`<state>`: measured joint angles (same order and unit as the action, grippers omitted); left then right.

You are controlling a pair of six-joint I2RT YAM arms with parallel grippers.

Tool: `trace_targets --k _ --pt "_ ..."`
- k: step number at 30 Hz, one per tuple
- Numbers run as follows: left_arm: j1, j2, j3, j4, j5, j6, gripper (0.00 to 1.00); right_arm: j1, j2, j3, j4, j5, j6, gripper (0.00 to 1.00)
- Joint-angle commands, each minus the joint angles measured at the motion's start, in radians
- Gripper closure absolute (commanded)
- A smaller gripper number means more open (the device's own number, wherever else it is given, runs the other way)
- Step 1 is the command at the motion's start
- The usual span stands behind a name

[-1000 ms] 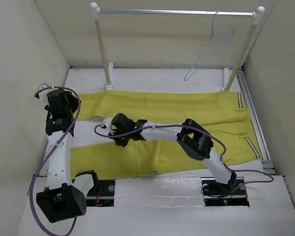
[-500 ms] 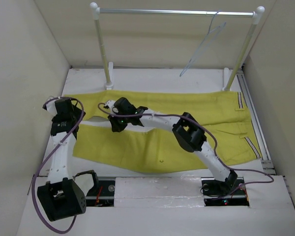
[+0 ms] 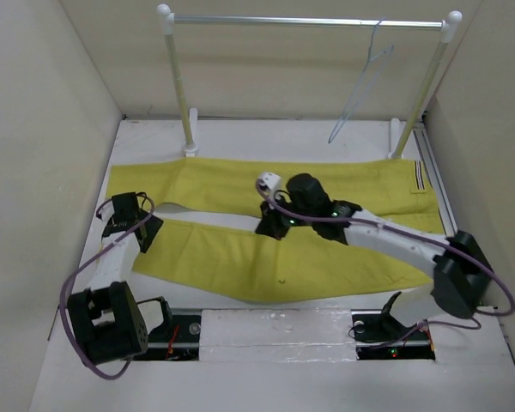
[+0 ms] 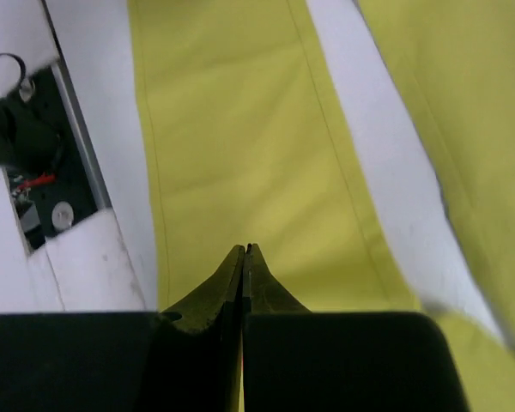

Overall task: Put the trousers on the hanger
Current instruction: Flatten out the trousers at the center of the board.

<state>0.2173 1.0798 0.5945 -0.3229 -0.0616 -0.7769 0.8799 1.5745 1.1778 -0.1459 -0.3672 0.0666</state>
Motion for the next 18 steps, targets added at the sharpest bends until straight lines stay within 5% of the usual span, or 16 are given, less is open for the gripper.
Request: trace_targets --k 1,10,18 --pt "0.042 0.109 -0.003 0.056 -0.030 -0.002 0.50 -0.099 -0.222 -0.275 0.042 0.092 0.085 1.00" --pt "0.042 0.293 0.149 0.025 -0.145 -0.012 0.50 -0.447 -0.642 -0.512 -0.197 0.090 0.029 1.00" --pt "0.042 0.008 0.243 -0.054 -0.289 -0.001 0.46 -0.435 -0.692 -0.442 -0.343 -0.035 -0.089 0.75"
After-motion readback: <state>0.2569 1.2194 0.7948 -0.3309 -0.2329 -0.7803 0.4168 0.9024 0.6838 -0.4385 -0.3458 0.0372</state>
